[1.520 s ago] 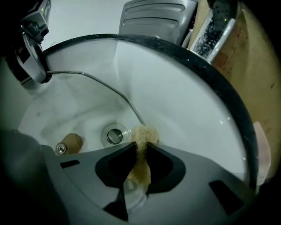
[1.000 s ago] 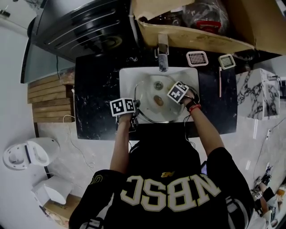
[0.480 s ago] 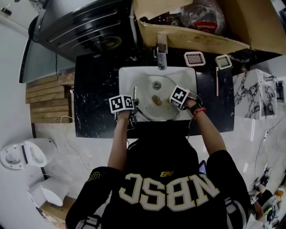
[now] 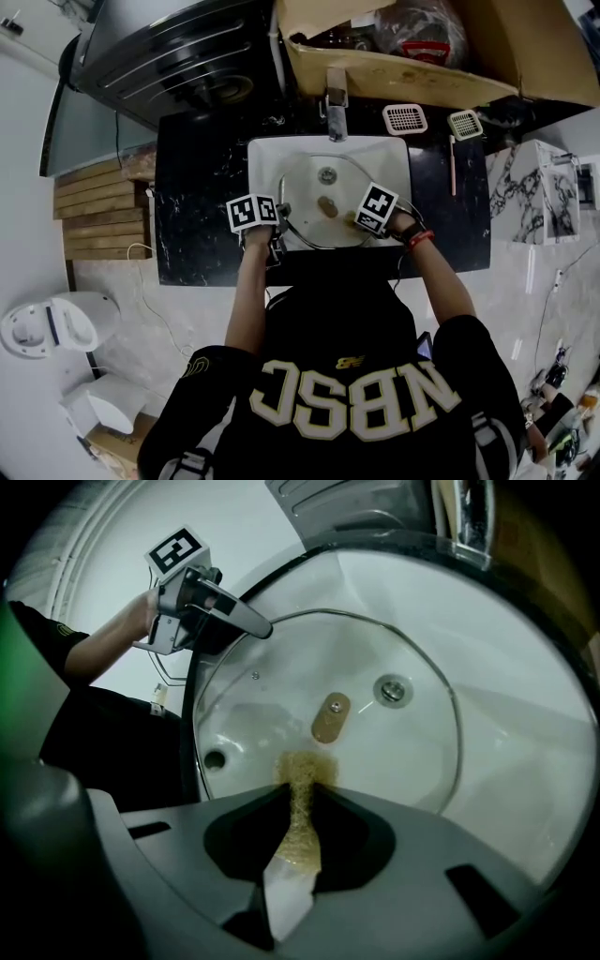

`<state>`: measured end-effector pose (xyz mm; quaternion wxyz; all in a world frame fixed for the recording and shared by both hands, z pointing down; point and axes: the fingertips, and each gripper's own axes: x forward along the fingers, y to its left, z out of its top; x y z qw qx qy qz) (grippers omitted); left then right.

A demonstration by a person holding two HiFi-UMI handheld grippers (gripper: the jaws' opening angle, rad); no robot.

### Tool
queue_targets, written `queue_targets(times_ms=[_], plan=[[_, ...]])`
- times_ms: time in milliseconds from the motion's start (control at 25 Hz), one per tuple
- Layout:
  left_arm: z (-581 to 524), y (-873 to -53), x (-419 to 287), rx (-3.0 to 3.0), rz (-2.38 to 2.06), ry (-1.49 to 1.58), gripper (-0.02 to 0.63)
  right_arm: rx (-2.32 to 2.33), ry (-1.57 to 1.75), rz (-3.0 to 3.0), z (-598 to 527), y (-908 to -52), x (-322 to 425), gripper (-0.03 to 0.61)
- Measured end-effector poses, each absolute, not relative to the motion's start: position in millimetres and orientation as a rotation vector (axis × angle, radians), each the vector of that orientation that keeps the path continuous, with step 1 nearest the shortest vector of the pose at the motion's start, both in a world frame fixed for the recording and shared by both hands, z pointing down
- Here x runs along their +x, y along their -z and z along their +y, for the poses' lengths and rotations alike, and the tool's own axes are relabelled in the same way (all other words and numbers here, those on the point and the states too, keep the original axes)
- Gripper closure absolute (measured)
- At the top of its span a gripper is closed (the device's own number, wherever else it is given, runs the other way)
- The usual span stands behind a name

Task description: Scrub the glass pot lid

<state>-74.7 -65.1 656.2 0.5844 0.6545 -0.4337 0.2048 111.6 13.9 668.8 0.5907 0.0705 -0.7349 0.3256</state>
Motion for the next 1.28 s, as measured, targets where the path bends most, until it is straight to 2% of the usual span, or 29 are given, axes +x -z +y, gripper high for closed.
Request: queue_targets(times_ms=[600,1080,1280], plan=[[-65.4,-655.6,-76.5,1.487,-1.022,-0.458,0.528,0.013,-0.978,-1.983,44.4,-633.7,33.0,0.503],[-62.1,-658.2,-76.6,1.475,-1.023,-0.484,0.528,0.282,-0.948,-2.094,0.7,-640.6,-27.7,0.505],[-62.7,-659.7,-77.4,1.446,-1.037,-0.457,0.532,0.354,-0.824,-2.084,-21.7,-650.7,-35.8,0.505]])
